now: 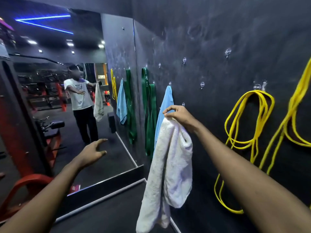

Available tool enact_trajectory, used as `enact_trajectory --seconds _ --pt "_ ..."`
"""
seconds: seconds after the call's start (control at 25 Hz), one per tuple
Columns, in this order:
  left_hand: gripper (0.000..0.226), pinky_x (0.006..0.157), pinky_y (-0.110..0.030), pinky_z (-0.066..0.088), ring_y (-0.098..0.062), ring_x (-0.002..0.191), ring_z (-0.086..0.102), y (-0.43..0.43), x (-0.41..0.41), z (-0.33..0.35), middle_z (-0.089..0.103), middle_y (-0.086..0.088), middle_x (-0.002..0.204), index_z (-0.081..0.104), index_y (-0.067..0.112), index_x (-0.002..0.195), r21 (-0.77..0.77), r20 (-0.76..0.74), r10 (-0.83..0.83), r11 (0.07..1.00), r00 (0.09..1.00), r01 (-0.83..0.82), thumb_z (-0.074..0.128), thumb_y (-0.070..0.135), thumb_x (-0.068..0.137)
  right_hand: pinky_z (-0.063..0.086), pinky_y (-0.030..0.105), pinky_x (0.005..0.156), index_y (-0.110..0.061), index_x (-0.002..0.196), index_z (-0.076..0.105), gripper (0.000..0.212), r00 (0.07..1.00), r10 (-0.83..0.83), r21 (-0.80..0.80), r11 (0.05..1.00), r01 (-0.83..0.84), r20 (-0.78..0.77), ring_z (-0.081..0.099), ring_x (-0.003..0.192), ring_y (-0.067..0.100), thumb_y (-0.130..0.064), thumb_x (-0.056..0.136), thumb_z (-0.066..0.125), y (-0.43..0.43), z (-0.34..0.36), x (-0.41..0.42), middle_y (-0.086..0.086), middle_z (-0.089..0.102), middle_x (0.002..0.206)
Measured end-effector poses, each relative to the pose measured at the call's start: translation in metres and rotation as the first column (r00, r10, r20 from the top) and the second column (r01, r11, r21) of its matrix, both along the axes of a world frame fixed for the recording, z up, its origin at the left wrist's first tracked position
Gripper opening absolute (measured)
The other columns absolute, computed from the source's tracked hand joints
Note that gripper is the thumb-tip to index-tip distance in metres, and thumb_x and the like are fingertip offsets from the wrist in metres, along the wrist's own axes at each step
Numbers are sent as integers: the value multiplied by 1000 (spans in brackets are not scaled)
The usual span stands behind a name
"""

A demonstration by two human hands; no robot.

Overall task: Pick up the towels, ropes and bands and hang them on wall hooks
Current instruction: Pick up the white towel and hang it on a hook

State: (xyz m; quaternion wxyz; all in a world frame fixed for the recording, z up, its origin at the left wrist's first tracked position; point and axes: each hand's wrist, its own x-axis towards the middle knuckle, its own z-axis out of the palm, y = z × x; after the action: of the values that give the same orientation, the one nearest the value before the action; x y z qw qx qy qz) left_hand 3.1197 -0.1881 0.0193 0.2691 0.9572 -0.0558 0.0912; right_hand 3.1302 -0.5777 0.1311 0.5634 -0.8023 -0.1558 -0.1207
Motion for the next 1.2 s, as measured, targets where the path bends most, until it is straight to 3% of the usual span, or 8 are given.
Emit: enact_trajectory --seconds 0.16,0.32,0.44,0.68,0.84,0.96,1.08,1.2 --pt "58 101 -32 39 -24 124 53 14 100 18 58 -6 134 49 25 141 -31 -7 15 999 1000 -15 68 18 87 47 6 68 -4 93 70 10 1000 -17 20 1000 17 6 61 79 6 2 85 67 16 13 87 6 69 94" --pt "59 95 -31 43 -27 117 58 29 205 23 61 -12 129 47 26 142 -37 -32 -40 999 999 39 67 18 88 46 7 65 -6 89 67 9 999 -32 -13 999 31 -17 58 74 5 2 85 67 42 15 178 1 65 85" --pt "60 102 -33 41 -25 122 55 35 283 21 57 -8 136 47 27 143 -52 -27 -79 996 996 78 68 21 88 47 8 66 -8 87 67 9 999 -36 -30 999 36 -9 59 74 3 1 85 68 55 16 240 1 65 86" --pt "52 103 -28 38 -21 129 50 -4 433 43 52 -3 141 47 26 141 -128 35 -340 931 940 342 64 22 92 46 16 73 -8 87 68 10 1000 -8 -57 998 8 0 59 74 6 2 83 67 75 41 358 2 65 83" --pt "38 111 -42 38 -12 126 53 -70 521 64 58 1 136 58 51 120 -394 77 -556 746 828 538 65 38 84 44 15 70 -6 87 66 12 1000 -7 -60 998 7 3 56 70 5 5 84 62 72 69 420 2 62 79" --pt "29 112 -45 36 -14 118 58 -125 556 87 67 5 123 67 33 118 -615 43 -737 513 674 600 56 35 91 43 15 67 -6 87 64 11 999 2 -56 998 1 52 54 67 5 4 83 62 66 78 471 0 60 76" --pt "29 99 -42 44 -23 100 61 -156 583 106 69 -6 105 71 8 107 -801 -24 -867 315 497 510 56 22 87 43 15 62 -4 90 62 12 996 -31 3 1000 31 86 54 63 5 6 84 61 56 89 510 -1 59 72" --pt "27 85 -36 47 -22 91 60 -171 636 115 69 -9 100 71 1 107 -795 112 -809 275 577 540 55 18 92 46 16 61 -6 93 62 13 988 -111 92 991 101 109 56 62 6 5 85 64 44 93 550 -1 61 72"
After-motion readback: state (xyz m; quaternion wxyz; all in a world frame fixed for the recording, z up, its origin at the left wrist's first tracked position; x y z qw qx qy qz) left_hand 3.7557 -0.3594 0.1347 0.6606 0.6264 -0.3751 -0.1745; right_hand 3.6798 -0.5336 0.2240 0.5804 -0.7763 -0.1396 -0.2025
